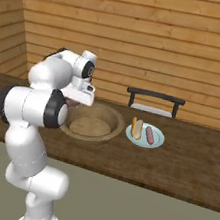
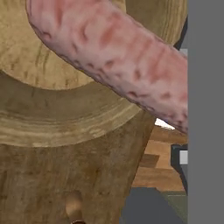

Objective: Place one bun and one sausage from the bowl on each plate.

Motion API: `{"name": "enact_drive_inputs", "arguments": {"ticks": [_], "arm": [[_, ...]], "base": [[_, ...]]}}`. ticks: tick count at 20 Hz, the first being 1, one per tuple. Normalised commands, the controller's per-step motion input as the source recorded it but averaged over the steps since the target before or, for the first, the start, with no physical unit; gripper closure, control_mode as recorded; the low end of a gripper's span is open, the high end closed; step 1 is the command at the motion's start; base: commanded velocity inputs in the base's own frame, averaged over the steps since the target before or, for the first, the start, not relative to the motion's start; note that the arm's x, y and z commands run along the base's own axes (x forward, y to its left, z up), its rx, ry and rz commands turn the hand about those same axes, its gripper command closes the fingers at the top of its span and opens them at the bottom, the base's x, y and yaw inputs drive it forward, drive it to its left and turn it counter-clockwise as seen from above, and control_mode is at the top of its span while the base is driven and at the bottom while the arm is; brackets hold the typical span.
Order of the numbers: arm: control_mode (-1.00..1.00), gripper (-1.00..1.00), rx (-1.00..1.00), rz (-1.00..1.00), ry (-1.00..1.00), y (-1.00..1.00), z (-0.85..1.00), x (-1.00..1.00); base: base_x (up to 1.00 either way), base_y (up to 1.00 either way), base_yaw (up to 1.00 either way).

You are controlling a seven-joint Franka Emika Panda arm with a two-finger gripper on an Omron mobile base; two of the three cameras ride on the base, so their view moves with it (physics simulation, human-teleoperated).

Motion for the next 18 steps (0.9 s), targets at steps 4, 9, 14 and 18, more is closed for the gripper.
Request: {"name": "enact_drive_inputs", "arguments": {"ticks": [4, 9, 14, 18], "arm": [[-1.0, 1.0, 0.05, 0.49, -0.24, 0.88, 0.29, -0.36], [-1.0, 1.0, 0.0, 0.53, -0.17, 0.98, 0.11, -0.37], [-1.0, 1.0, 0.01, 0.34, -0.12, 0.9, 0.22, 0.04], [-1.0, 1.0, 0.01, 0.22, -0.01, 1.0, 0.02, 0.76]], "base": [[0.0, 0.0, 0.0], [0.0, 0.0, 0.0], [0.0, 0.0, 0.0], [0.0, 0.0, 0.0]]}}
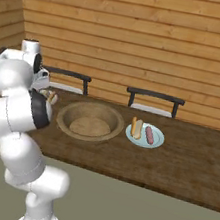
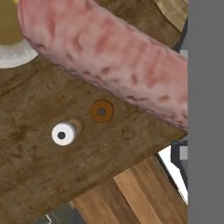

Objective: Place one bun and one sausage from the bowl on each plate.

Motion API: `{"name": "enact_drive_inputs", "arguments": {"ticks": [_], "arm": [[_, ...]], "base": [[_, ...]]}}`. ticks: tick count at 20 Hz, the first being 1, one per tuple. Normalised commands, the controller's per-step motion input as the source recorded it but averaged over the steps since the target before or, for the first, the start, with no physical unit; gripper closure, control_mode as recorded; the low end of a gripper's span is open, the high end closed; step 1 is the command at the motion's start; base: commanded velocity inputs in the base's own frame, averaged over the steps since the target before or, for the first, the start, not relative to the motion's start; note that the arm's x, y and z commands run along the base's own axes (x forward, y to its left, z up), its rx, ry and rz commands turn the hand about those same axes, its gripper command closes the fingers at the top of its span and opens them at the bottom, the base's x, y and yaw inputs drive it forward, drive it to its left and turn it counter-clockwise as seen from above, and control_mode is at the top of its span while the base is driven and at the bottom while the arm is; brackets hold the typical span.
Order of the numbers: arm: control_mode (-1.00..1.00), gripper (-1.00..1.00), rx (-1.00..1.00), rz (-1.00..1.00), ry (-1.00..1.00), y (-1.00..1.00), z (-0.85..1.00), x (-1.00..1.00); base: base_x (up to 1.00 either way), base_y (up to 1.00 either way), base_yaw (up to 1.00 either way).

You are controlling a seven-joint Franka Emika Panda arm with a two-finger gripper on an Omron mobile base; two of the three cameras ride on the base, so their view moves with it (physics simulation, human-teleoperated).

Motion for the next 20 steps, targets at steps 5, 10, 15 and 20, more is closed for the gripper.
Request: {"name": "enact_drive_inputs", "arguments": {"ticks": [5, 10, 15, 20], "arm": [[-1.0, 1.0, 0.0, 0.1, 0.0, 1.0, -0.1, 1.0], [-1.0, 1.0, -0.04, 0.0, 0.0, 0.94, 0.0, 1.0], [-1.0, 1.0, -0.05, 0.0, 0.0, 0.18, -0.53, 0.87], [-1.0, 1.0, -0.01, -0.01, -0.01, -0.12, -0.78, 0.42]], "base": [[0.0, 0.0, 0.0], [0.0, 0.0, 0.0], [0.0, 0.0, 0.0], [0.0, 0.0, 0.0]]}}
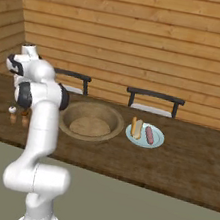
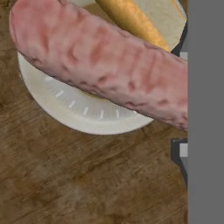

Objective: Place one bun and one sausage from the bowl on each plate.

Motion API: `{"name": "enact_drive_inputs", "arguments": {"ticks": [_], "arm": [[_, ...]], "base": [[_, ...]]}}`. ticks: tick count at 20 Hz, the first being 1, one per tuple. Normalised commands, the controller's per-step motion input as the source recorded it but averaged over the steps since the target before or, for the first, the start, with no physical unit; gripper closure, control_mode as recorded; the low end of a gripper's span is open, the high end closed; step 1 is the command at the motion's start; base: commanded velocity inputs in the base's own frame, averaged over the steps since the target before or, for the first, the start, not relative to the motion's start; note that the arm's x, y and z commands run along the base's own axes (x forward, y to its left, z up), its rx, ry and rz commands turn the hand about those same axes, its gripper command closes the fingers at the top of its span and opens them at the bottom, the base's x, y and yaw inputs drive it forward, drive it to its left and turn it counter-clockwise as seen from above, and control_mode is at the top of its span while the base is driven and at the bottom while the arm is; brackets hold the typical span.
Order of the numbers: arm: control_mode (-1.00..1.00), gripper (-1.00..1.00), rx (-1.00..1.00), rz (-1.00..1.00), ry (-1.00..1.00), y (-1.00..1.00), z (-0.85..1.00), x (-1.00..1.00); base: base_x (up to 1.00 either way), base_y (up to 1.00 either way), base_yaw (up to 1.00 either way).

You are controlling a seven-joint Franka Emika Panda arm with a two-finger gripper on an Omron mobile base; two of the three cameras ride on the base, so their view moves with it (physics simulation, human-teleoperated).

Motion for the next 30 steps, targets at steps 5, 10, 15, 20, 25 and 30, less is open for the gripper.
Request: {"name": "enact_drive_inputs", "arguments": {"ticks": [5, 10, 15, 20, 25, 30], "arm": [[-1.0, 1.0, 0.11, 0.0, -0.13, -0.18, -0.28, -0.07], [-1.0, 1.0, 0.24, 0.0, -0.26, -0.24, -0.55, -0.2], [-1.0, 1.0, 0.31, 0.0, -0.34, -0.16, -0.42, -0.12], [-1.0, 1.0, 0.09, 0.0, -0.18, 0.08, -0.04, 0.0], [-1.0, 1.0, -0.31, 0.0, 0.21, 0.37, 0.32, 0.0], [-1.0, 1.0, -0.29, 0.0, 0.31, 0.34, 0.43, 0.02]], "base": [[0.0, 0.0, 0.0], [0.0, 0.0, 0.0], [0.0, 0.0, 0.0], [0.0, 0.0, 0.0], [0.0, 0.0, 0.0], [0.0, 0.0, 0.0]]}}
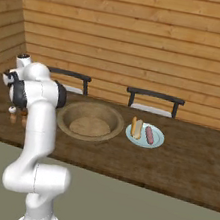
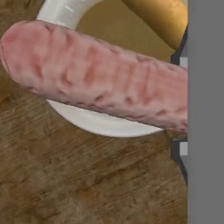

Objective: Place one bun and one sausage from the bowl on each plate.

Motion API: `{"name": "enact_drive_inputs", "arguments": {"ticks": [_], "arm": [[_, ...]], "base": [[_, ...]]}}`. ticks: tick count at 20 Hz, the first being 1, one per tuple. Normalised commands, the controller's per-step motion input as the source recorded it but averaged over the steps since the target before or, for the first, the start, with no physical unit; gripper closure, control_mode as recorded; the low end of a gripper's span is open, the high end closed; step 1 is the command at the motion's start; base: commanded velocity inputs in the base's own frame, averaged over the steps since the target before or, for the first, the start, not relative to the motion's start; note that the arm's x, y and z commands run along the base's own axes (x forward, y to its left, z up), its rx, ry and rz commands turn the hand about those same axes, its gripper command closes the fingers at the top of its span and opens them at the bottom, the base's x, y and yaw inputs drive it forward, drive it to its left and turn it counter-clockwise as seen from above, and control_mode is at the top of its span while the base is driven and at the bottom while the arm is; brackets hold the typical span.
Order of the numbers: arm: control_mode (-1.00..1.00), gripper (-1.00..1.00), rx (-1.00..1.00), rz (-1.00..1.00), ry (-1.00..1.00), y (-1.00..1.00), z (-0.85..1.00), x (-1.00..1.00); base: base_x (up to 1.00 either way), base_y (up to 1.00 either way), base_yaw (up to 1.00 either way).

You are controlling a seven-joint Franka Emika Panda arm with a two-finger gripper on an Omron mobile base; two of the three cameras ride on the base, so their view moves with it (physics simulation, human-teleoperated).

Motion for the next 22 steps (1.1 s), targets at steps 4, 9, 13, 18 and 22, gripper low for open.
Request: {"name": "enact_drive_inputs", "arguments": {"ticks": [4, 9, 13, 18, 22], "arm": [[-1.0, 1.0, -0.02, 0.0, 0.01, 0.04, -0.3, 0.27], [-1.0, 1.0, 0.01, 0.0, -0.12, 0.0, -0.57, 0.21], [-1.0, 1.0, 0.01, 0.0, -0.09, 0.01, -0.35, 0.13], [-1.0, 1.0, 0.0, -0.01, -0.06, 0.0, -0.31, 0.35], [-1.0, 1.0, 0.01, -0.06, 0.0, -0.05, 0.0, 0.37]], "base": [[0.0, 0.0, 0.0], [0.0, 0.0, 0.0], [0.0, 0.0, 0.0], [0.0, 0.0, 0.0], [0.0, 0.0, 0.0]]}}
